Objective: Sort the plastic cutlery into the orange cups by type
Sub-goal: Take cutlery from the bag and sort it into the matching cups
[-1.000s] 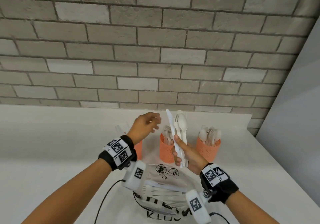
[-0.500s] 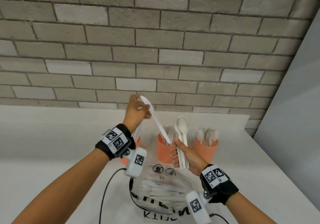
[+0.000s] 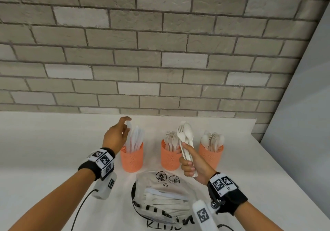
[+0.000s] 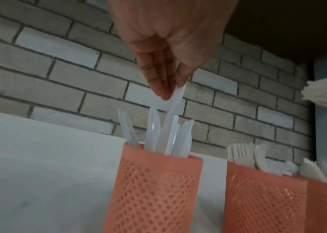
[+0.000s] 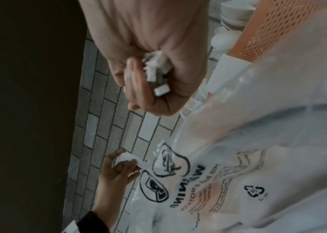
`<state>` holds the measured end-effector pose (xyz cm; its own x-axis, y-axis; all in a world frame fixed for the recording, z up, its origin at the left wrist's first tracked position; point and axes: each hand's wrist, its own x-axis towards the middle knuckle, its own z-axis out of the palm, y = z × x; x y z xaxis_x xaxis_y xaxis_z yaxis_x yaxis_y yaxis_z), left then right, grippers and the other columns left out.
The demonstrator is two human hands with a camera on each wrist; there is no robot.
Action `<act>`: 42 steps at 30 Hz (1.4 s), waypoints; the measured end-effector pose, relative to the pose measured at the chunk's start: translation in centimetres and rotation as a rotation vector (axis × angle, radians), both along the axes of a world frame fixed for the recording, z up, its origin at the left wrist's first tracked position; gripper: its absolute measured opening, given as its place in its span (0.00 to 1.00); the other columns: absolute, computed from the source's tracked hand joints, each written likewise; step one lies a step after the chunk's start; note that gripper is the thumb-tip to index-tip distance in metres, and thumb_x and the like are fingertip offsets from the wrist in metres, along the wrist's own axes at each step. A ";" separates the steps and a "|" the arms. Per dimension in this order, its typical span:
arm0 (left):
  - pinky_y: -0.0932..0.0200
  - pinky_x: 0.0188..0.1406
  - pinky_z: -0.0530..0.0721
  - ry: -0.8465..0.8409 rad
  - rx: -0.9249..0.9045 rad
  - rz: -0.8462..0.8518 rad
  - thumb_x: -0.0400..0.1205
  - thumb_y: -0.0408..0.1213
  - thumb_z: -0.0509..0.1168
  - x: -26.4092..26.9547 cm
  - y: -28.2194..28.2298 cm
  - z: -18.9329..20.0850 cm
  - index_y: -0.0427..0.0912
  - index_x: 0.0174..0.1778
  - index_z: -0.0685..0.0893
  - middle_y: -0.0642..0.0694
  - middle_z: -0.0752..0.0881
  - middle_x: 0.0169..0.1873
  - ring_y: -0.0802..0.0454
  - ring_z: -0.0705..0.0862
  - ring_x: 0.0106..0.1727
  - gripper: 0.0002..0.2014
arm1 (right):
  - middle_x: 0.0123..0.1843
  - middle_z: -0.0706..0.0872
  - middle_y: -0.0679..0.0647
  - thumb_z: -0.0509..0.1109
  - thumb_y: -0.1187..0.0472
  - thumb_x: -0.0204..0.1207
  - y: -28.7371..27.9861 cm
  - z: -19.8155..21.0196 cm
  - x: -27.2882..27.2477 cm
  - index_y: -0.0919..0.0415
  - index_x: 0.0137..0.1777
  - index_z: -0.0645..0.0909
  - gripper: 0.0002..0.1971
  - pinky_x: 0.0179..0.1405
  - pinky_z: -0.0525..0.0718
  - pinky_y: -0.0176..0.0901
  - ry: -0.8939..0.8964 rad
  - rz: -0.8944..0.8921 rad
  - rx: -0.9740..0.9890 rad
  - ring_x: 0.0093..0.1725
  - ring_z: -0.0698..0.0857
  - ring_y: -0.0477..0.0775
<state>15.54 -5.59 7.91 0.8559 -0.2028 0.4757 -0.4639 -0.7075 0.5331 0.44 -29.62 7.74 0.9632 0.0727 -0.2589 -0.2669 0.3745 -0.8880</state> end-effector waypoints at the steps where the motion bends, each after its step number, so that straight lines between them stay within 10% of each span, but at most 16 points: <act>1: 0.55 0.41 0.80 0.007 0.026 0.014 0.83 0.36 0.59 -0.1 -0.1 -0.6 0.47 0.68 0.72 0.43 0.87 0.47 0.42 0.87 0.46 0.16 | 0.16 0.61 0.44 0.56 0.43 0.78 0.0 0.1 -0.1 0.57 0.45 0.76 0.17 0.09 0.58 0.28 -0.002 0.014 0.020 0.11 0.59 0.39; 12: 0.36 0.68 0.71 -0.020 0.242 0.087 0.81 0.39 0.62 -0.6 -0.3 -2.1 0.40 0.76 0.70 0.33 0.70 0.75 0.32 0.68 0.75 0.25 | 0.16 0.63 0.45 0.56 0.45 0.73 -0.5 0.3 -0.4 0.59 0.58 0.79 0.22 0.10 0.58 0.28 -0.074 0.055 0.085 0.11 0.60 0.40; 21: 0.77 0.26 0.76 0.391 -0.320 -0.320 0.83 0.32 0.61 -6.7 -7.0 4.0 0.37 0.51 0.84 0.44 0.87 0.38 0.55 0.83 0.32 0.08 | 0.22 0.68 0.49 0.47 0.54 0.85 1.0 -0.2 0.3 0.58 0.63 0.78 0.19 0.13 0.60 0.32 -0.140 -0.097 -0.240 0.14 0.61 0.42; 29: 0.68 0.21 0.77 0.626 -0.580 -0.344 0.76 0.37 0.72 -8.8 -11.4 3.7 0.39 0.42 0.80 0.42 0.85 0.34 0.54 0.83 0.25 0.08 | 0.23 0.75 0.52 0.51 0.53 0.86 1.4 -0.1 -0.1 0.60 0.51 0.78 0.16 0.12 0.61 0.31 -0.151 -0.157 -0.267 0.12 0.64 0.42; 42: 0.64 0.27 0.83 0.762 -0.832 -0.371 0.83 0.33 0.61 -10.0 -13.2 4.4 0.39 0.43 0.76 0.44 0.83 0.34 0.54 0.80 0.28 0.04 | 0.21 0.74 0.49 0.53 0.47 0.84 0.5 0.4 -0.7 0.59 0.46 0.76 0.17 0.12 0.65 0.31 -0.143 -0.174 -0.096 0.13 0.65 0.41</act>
<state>5.54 -18.76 12.29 0.9296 -0.3674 -0.0280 0.0684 0.0975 0.9929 -0.29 -29.11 8.14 0.9863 -0.1160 -0.1170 -0.0750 0.3163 -0.9457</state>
